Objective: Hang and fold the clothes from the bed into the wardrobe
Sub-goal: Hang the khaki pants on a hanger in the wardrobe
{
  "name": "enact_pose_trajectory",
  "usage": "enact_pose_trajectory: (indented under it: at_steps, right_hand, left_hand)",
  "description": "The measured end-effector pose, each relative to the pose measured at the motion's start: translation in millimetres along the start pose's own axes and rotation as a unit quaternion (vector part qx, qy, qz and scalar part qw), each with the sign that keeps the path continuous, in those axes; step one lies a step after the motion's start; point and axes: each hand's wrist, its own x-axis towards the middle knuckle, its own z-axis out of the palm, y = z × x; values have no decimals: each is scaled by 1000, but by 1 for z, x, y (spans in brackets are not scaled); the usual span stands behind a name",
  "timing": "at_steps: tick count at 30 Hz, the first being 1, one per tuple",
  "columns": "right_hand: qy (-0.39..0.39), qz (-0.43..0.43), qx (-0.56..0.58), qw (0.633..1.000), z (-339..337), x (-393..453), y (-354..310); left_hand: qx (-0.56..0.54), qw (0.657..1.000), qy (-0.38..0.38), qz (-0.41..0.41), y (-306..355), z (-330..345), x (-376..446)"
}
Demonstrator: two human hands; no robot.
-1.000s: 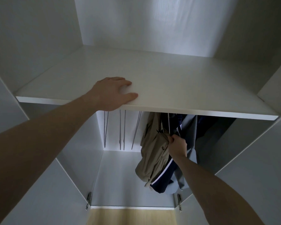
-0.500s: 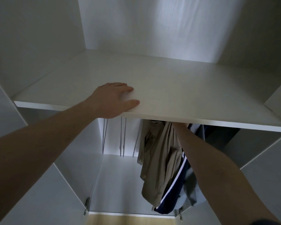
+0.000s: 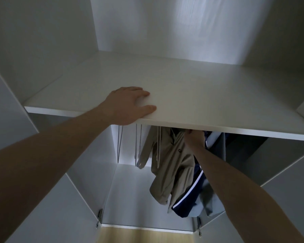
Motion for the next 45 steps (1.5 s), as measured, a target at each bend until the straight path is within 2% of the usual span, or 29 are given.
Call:
enact_pose_trajectory:
  at_steps: [4,6,9,11,16,18,21,25,35,42,45]
  right_hand:
    - [-80,-1,-64,995,-5,-19,16]
    - [-78,-8,-70,995,-7,-25,19]
    - [-39,7,-20,999,-5,-39,20]
    - [-46,0,-17,999,5,-49,16]
    - [-191,6,13,982,40,-75,3]
    - [-210,14,-15,978,53,-83,3]
    - [-163,16,-48,985,68,-89,4]
    - [-100,12,61,993,74,-95,-6]
    - [-83,-33,145,985,50,-133,-13]
    - [-106,0,76,991,17,-196,17]
    - [-90,-9,33,995,-4,-233,31]
  left_hand:
    - [0,1000,3,-1,-1,-1,-1]
    - [5,1000,3,0,-1,0,0]
    - [9,1000,1,-3,-1,2,1]
    - [13,1000,1,-4,-2,2,2]
    - [9,1000,6,-4,-2,2,2]
    - [12,1000,6,-3,-2,1,1]
    - [10,1000,4,-7,-2,1,0]
    - [12,1000,1,-8,0,0,-1]
    - [15,1000,6,-4,-4,1,1]
    - [-5,999,33,19,-1,1,-1]
    - [-19,993,99,64,2,-1,-12]
